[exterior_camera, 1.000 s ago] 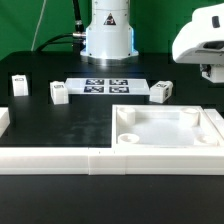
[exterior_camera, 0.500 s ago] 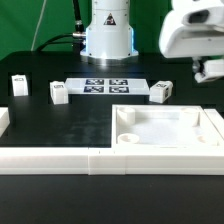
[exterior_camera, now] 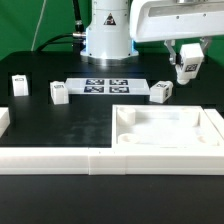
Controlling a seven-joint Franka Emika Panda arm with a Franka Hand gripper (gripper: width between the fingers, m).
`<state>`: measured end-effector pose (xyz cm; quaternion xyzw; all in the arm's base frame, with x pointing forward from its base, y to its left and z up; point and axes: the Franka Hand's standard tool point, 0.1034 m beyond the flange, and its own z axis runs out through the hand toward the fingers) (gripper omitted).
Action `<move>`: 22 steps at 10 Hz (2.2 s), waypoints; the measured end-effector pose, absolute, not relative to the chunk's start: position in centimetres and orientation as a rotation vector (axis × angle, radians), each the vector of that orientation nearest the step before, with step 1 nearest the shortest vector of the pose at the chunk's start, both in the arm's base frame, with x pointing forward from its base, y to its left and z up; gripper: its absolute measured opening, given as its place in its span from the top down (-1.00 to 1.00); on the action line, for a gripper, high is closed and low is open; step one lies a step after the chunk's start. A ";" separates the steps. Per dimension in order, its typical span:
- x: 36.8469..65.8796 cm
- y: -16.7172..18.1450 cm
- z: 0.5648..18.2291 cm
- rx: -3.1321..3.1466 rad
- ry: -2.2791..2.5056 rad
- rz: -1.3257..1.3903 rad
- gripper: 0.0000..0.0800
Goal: Assemble one leg
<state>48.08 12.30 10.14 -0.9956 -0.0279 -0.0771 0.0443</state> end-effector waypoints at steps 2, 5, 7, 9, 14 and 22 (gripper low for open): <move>47.7 12.6 10.0 -2.998 -0.092 -0.468 0.28; 50.7 14.3 9.3 -2.976 -0.178 -0.507 0.28; 54.0 13.7 9.5 -2.970 -0.241 -0.550 0.28; 56.7 13.4 10.1 -2.969 -0.251 -0.551 0.28; 56.9 13.4 10.2 -2.953 -0.246 -0.623 0.28; 63.0 11.7 8.9 -2.935 -0.372 -0.773 0.28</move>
Offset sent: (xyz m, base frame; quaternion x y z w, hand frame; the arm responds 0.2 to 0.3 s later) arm 0.0451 0.0331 -0.0126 -0.0086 0.0720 -0.0464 0.9963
